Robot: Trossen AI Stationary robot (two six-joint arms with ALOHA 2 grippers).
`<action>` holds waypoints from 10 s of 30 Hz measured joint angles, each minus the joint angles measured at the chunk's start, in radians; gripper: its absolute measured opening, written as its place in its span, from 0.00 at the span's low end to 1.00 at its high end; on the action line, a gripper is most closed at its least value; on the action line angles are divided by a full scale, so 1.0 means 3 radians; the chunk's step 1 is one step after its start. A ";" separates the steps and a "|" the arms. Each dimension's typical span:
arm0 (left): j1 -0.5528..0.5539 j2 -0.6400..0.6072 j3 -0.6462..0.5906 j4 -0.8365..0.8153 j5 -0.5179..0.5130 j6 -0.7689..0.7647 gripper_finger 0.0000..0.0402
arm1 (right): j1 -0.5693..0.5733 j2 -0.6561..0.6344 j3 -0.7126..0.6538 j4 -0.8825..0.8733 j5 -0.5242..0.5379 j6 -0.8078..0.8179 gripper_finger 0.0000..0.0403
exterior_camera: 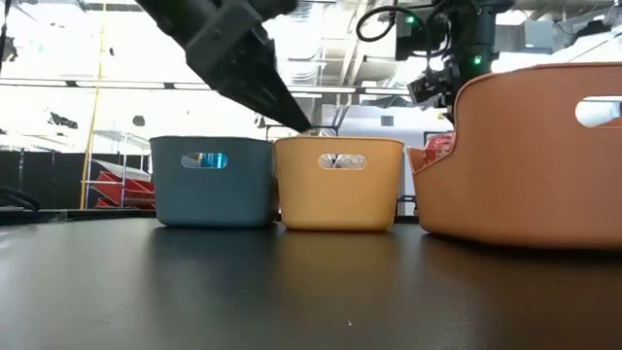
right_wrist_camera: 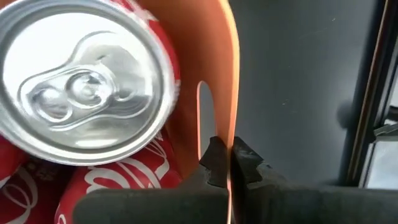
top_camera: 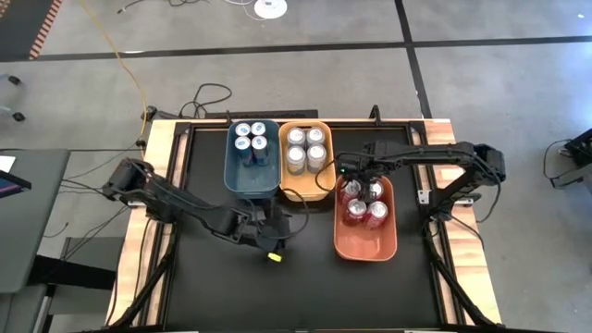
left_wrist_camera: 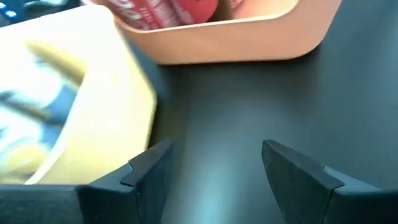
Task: Sort soda cans
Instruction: Move the orange bin to the right of the yellow bin, then return to Home Position
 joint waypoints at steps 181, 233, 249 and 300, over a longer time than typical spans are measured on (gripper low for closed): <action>0.1090 -0.3561 -0.2888 0.2161 0.1260 0.0744 0.00 | 0.1430 -0.3846 -0.3010 0.4865 -0.0294 -0.0450 0.00; 0.1403 -0.4182 -0.3446 0.2093 0.1394 0.0497 0.00 | 0.0825 -0.4987 -0.3563 0.4289 -0.0581 0.0320 0.00; 0.1454 -0.4304 -0.3450 0.1955 0.1609 0.0426 0.00 | 0.0723 -0.4971 -0.3820 0.4625 -0.0685 0.0416 0.00; 0.1590 -0.5576 -0.3508 0.0558 0.1572 0.0305 0.00 | 0.0743 -0.5049 -0.3833 0.4030 -0.0711 0.0361 0.00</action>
